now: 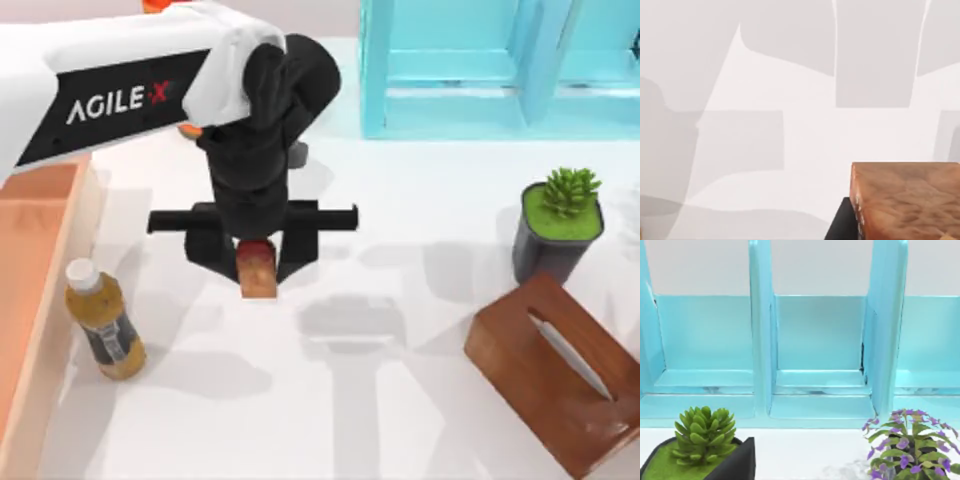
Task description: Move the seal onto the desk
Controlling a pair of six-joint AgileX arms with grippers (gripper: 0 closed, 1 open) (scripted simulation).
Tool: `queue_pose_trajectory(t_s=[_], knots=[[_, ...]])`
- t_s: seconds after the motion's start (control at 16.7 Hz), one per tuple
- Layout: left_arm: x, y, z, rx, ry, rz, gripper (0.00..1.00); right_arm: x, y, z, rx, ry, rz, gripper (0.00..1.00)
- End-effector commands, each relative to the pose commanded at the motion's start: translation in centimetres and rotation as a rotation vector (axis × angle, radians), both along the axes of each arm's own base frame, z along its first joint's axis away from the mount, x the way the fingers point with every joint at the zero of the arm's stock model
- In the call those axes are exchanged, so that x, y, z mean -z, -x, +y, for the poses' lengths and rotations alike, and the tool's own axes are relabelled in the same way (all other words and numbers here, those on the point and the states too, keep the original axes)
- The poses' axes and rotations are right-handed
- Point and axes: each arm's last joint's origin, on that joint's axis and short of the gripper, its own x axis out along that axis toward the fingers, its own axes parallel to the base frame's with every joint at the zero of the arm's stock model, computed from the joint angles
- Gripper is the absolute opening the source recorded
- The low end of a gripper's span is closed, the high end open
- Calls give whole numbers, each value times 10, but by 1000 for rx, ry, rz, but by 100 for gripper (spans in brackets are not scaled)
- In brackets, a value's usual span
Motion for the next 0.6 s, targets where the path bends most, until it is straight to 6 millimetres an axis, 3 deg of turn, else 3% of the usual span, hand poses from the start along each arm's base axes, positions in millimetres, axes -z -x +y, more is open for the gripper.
queue_pose_trajectory(t_s=[0.42, 0.6], knots=[[39, 0, -1, 1, 3, -8, 0, 0, 0, 0, 0, 0, 0, 100], [44, 1, -1, 2, -1, -3, 0, 0, 0, 0, 0, 0, 0, 100]])
